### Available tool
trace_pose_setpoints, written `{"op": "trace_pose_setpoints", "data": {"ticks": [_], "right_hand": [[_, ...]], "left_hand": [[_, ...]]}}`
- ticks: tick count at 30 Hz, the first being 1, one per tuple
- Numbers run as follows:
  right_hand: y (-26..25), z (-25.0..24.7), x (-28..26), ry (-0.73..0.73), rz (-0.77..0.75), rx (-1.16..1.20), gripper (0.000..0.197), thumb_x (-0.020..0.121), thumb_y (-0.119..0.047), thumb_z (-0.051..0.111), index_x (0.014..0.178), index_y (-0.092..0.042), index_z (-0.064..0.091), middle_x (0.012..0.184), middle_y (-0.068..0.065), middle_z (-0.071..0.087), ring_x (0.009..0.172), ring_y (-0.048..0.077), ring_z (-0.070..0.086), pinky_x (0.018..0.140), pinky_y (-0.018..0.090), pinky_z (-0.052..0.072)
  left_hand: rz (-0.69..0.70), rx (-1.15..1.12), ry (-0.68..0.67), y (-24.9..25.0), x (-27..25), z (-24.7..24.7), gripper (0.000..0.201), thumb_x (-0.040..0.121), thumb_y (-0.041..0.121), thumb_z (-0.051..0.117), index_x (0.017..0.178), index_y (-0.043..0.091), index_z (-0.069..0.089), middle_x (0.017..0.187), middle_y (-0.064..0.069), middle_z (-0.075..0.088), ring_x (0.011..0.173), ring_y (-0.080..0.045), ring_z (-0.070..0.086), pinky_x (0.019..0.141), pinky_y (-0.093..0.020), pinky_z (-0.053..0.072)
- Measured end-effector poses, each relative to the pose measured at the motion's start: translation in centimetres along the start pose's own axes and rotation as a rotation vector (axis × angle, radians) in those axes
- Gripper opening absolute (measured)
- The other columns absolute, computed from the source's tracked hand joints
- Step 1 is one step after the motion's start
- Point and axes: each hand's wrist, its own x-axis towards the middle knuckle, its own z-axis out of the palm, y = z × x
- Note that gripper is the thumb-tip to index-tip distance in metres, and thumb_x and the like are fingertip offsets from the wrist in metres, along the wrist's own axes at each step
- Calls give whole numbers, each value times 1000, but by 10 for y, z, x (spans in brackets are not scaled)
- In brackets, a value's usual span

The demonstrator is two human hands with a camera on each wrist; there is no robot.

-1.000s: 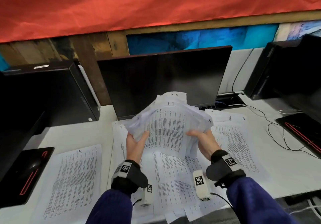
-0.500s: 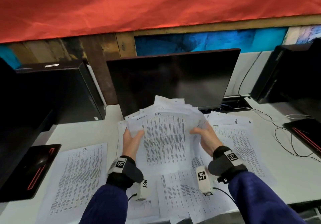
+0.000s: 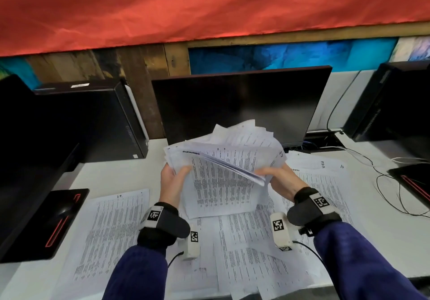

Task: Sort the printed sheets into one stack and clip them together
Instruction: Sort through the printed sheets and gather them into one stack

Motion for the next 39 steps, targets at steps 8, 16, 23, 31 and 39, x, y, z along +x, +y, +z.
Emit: {"op": "trace_pose_setpoints", "data": {"ticks": [8,16,23,31,39], "right_hand": [[21,3,1,14,47,8,66,73,-21,76,131,-16,46,135,10,54,119,25,55,96,40,45],[13,12,-4,-127,106,-296,104,62,-30,86,145,-36,24,145,-12,41,134,11,39,112,43,32],[0,37,11,120,-35,-10,30,80,1,67,108,-6,64,114,14,67,111,28,62,106,45,40],[0,41,5,374,-161,-267,55,74,-10,76,118,-20,45,127,8,51,110,22,54,102,47,43],[-81,55,-4,211,-281,-1211,53,76,-27,73,123,-34,50,113,-10,61,117,15,48,115,54,5]], "left_hand": [[-27,69,24,-21,-2,3,30,88,13,64,117,9,61,113,-9,69,104,-27,66,95,-53,50],[-63,41,-32,-20,0,-4,27,89,12,62,115,13,63,112,-9,70,105,-29,67,95,-55,49],[-15,16,37,-16,-7,3,35,86,8,64,121,14,59,115,-6,69,107,-25,66,96,-48,50],[6,202,130,-17,-11,12,38,91,9,58,129,8,52,119,-7,62,113,-24,59,100,-37,46],[629,772,-108,43,-9,42,12,92,11,55,102,16,59,98,10,56,93,-14,58,90,-36,47]]}}
